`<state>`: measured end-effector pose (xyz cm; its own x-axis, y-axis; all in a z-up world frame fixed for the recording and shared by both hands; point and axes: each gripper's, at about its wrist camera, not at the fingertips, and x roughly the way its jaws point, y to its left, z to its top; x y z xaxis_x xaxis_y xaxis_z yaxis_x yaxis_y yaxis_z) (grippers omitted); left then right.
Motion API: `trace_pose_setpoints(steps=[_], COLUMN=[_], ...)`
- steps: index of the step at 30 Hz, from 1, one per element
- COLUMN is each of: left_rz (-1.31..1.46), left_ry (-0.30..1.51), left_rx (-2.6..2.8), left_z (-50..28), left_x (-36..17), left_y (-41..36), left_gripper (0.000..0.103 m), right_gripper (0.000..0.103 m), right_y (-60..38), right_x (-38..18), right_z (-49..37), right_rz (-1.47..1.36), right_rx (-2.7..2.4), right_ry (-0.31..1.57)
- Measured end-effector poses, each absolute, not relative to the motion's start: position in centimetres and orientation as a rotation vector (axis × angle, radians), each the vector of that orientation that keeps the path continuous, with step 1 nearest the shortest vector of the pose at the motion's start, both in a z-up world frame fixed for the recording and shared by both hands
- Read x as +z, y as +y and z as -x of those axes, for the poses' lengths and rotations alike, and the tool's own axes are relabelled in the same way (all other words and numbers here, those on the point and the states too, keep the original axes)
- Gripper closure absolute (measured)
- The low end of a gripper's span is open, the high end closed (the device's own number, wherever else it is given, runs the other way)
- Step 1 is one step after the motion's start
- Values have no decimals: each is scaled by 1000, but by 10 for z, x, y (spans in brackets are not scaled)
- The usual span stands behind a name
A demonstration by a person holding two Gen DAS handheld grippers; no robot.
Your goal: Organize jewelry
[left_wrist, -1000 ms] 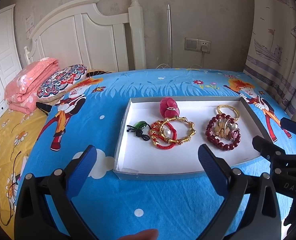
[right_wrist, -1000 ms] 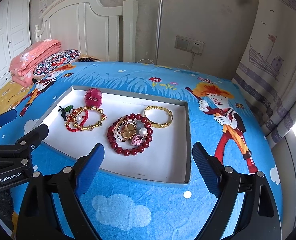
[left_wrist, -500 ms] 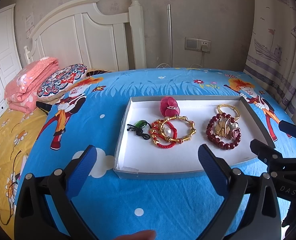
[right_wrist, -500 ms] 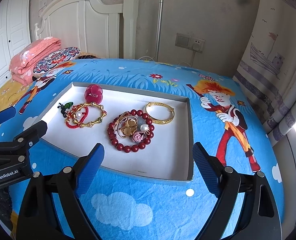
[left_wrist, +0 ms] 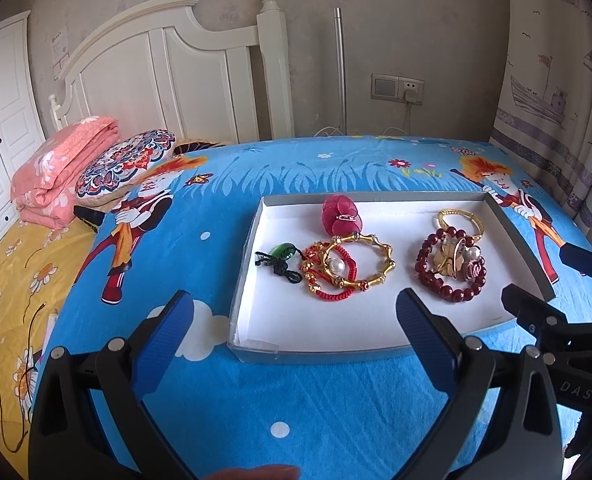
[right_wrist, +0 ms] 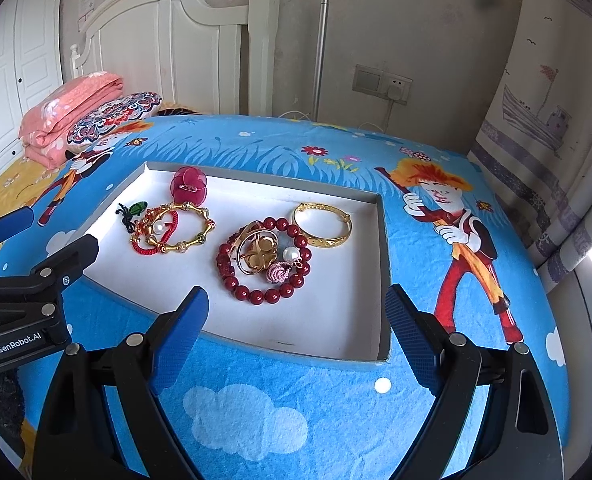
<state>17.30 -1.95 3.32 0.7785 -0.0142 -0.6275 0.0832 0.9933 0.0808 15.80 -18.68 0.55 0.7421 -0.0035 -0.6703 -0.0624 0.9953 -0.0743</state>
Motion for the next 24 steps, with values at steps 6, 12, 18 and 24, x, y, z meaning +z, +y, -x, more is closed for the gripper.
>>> trace_pose_setpoints(steps=[6,12,18,24], left_rz=[-110,-97,-101,-44], left_ry=[670,691,701,692], left_rx=[-39,-106,-93,-50], left_z=[-175,-180,-183,-196], left_x=[35,34,33,31], left_y=[-20,-25,-20,49], left_gripper=[5,5,5,5], right_gripper=[19,19,19,19], right_y=[-187,-186,-202,-275], right_x=[5,4,10,10], right_z=[-158,-158,-158,-164], right_rz=[94,93,74,65], right_rx=[32,32,8,-149], right_ry=[735,735,714,686])
